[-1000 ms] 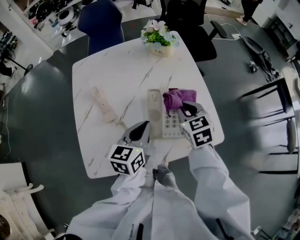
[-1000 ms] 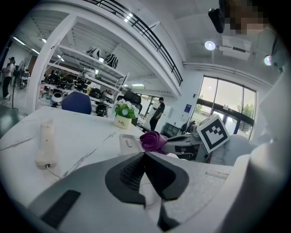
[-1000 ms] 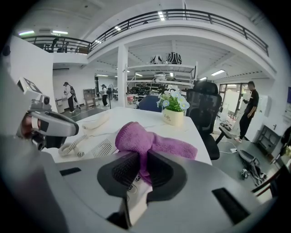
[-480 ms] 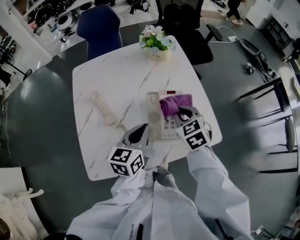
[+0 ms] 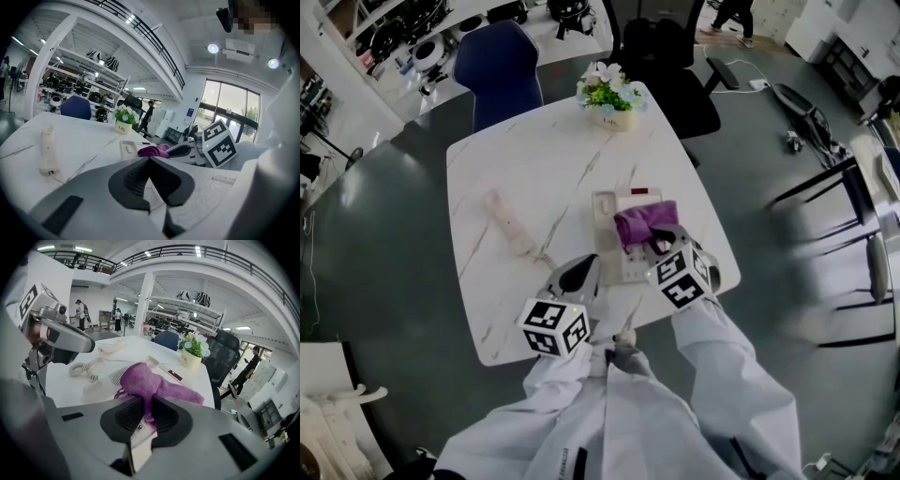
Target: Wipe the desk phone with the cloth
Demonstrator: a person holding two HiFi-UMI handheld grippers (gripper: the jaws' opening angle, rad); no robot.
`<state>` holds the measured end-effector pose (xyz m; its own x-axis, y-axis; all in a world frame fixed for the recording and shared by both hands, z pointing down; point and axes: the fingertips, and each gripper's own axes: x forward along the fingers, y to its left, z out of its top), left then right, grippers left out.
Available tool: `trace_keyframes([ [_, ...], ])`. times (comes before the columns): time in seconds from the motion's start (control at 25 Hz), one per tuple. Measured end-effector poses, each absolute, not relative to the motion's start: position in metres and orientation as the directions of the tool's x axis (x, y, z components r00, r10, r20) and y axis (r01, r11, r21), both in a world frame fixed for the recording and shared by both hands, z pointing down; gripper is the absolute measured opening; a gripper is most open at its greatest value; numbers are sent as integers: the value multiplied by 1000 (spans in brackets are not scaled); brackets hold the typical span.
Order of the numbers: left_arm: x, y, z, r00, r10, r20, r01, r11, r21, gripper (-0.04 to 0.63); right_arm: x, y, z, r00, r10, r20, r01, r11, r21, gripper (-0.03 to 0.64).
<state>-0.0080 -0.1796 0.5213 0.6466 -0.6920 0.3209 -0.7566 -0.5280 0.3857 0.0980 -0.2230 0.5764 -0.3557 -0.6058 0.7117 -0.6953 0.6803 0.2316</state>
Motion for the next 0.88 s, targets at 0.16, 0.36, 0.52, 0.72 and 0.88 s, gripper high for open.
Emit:
trace_keyframes([
  [0.16, -9, -175, 521, 651, -687, 322, -753, -532, 387, -2, 95, -216, 580, -353, -591, 725, -680, 694, 236, 34],
  [0.36, -7, -169, 516, 655, -685, 319, -750, -538, 385, -2, 95, -204, 581, -338, -580, 741, -660, 707, 252, 34],
  [0.52, -8, -165, 514, 659, -682, 316, -747, -543, 384, -2, 94, -197, 583, -335, -573, 747, -655, 712, 252, 34],
  [0.72, -7, -162, 517, 661, -681, 315, -745, -547, 382, -2, 94, -192, 588, -337, -570, 749, -648, 718, 254, 34],
  [0.88, -9, -158, 514, 662, -681, 314, -744, -547, 383, -2, 94, -185, 588, -330, -561, 759, -647, 720, 251, 34],
])
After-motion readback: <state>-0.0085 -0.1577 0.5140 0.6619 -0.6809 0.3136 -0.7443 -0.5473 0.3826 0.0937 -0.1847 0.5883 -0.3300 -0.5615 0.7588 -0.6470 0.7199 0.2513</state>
